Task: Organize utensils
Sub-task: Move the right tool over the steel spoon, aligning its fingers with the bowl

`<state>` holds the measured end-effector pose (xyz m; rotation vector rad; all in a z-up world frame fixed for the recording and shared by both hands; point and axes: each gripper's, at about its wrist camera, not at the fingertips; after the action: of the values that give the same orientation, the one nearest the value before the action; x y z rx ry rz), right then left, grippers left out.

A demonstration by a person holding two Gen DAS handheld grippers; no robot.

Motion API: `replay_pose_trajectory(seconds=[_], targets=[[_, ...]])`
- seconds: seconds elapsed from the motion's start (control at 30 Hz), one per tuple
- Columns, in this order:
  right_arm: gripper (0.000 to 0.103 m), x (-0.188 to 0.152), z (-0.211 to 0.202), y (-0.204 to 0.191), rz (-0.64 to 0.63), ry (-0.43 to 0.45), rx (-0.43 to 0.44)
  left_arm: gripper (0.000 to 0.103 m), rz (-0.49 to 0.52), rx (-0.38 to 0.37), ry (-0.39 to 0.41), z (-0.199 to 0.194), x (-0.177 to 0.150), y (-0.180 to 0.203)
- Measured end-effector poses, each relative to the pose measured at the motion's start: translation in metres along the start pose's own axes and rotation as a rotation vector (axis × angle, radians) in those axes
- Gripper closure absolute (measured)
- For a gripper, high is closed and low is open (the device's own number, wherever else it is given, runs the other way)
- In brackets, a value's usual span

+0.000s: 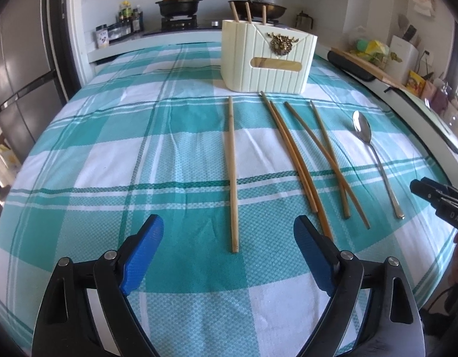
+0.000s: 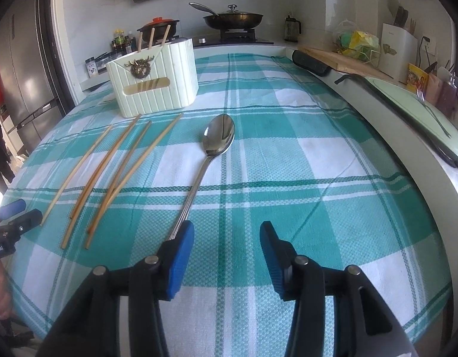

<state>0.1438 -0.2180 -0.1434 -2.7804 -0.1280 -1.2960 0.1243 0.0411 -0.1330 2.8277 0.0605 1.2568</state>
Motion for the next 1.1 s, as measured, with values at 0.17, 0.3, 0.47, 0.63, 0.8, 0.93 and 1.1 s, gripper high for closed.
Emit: replay_pose_trajectory(seconds=[0.17,0.3,0.47,0.63,0.8,0.93,1.1], targets=[[0.056,0.002,-0.001,-0.001,0.011,0.01,0.006,0.013,0.005,0.009,0.007,-0.003,0.0,-0.001],[0.056,0.001,-0.004,-0.002,0.008,0.024,0.007,0.013,-0.002,0.007,0.008,-0.005,-0.001,-0.003],[0.056,-0.001,-0.006,-0.001,0.01,0.029,0.004,0.013,-0.013,0.01,0.008,-0.006,-0.002,-0.004],[0.056,-0.005,-0.009,0.001,0.016,0.019,-0.005,0.013,-0.005,0.008,0.009,-0.007,-0.003,-0.003],[0.056,-0.009,-0.013,0.002,0.017,0.014,-0.013,0.013,0.001,0.007,0.012,-0.008,-0.004,-0.003],[0.056,-0.009,-0.013,0.002,0.016,0.015,-0.014,0.013,-0.009,0.008,0.008,-0.007,-0.004,-0.005],[0.056,-0.009,-0.015,0.0,0.013,0.016,-0.014,0.013,-0.011,0.011,0.006,-0.006,-0.005,-0.008]])
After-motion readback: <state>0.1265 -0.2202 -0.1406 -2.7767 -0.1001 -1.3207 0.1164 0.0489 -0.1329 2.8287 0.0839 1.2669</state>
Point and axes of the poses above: each gripper's, at about its wrist camera, not at the fingertips, and z roughly the way its jaws point, y to its right, x to its top, and after that the axes turned 6 degrees about y, right-handed
